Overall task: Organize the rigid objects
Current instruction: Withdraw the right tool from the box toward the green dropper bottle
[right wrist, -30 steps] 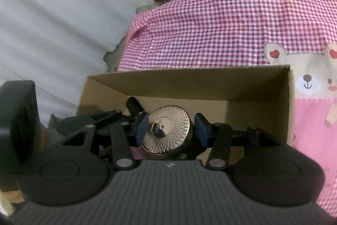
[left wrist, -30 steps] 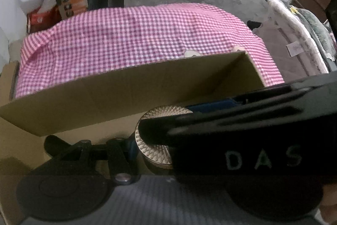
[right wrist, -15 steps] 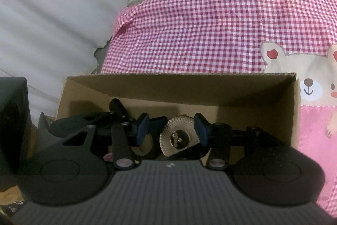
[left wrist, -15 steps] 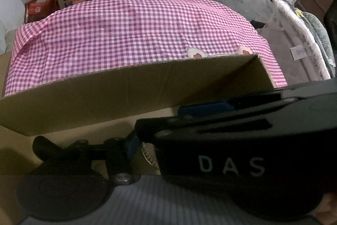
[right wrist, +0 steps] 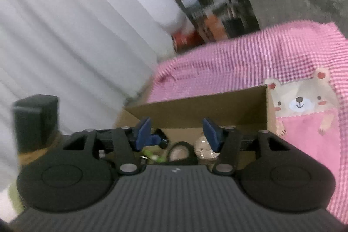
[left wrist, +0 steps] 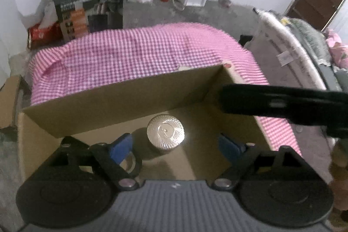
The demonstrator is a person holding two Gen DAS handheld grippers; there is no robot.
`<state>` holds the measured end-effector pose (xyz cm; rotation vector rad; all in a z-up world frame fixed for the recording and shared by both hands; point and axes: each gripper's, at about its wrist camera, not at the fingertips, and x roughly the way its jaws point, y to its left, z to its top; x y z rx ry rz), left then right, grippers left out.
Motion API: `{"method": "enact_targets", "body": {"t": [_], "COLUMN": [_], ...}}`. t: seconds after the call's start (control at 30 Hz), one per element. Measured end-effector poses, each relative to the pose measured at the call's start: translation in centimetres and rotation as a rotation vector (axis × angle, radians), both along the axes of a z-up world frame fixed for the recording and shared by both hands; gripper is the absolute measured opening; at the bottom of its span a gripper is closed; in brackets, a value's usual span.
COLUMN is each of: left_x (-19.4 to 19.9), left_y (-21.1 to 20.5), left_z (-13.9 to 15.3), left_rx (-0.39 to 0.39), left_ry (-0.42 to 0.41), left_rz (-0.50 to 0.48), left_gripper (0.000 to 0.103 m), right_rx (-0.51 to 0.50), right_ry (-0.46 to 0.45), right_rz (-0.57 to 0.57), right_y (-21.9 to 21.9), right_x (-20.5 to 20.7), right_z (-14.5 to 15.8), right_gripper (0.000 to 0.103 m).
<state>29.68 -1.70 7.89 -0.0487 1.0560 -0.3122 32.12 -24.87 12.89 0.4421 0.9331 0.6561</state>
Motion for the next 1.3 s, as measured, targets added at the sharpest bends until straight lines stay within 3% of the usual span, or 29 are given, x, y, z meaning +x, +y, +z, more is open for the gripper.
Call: {"method": "enact_targets", "body": {"t": [0.23, 0.43, 0.57, 0.73, 0.8, 1.07, 1.3], "left_x": [-6.8, -14.6, -19.6, -23.2, -24.3, -26.4, -25.0], "left_y": [1.2, 1.2, 0.8, 1.2, 1.3, -0.4, -0.3], "left_z": [5.1, 6.2, 3.9, -0.1, -1.4, -6.0, -9.1], "left_rx": [0.009, -0.017, -0.010, -0.118, -0.119, 0.035, 0.100], "left_ry": [-0.151, -0.258, -0.299, -0.220, -0.222, -0.286, -0.292], "left_rz": [-0.002, -0.021, -0.028, 0.028, 0.040, 0.054, 0.088], "left_gripper": [0.089, 0.093, 0.093, 0.093, 0.093, 0.091, 0.085], "right_rx": [0.109, 0.154, 0.143, 0.124, 0.103, 0.076, 0.048], "right_ry": [-0.172, -0.169, -0.126, -0.097, -0.094, -0.046, -0.011], "right_rz": [-0.082, -0.081, -0.072, -0.036, -0.023, 0.061, 0.134], "right_y": [-5.6, -7.3, -7.1, -5.5, -4.9, -1.5, 2.0], "right_x": [-9.9, -16.6, -19.3, -21.4, -21.7, -21.5, -20.0], "right_z": [2.9, 0.1, -2.6, -4.7, -5.3, -7.3, -8.4], "right_gripper": [0.065, 0.068, 0.068, 0.068, 0.068, 0.066, 0.051]}}
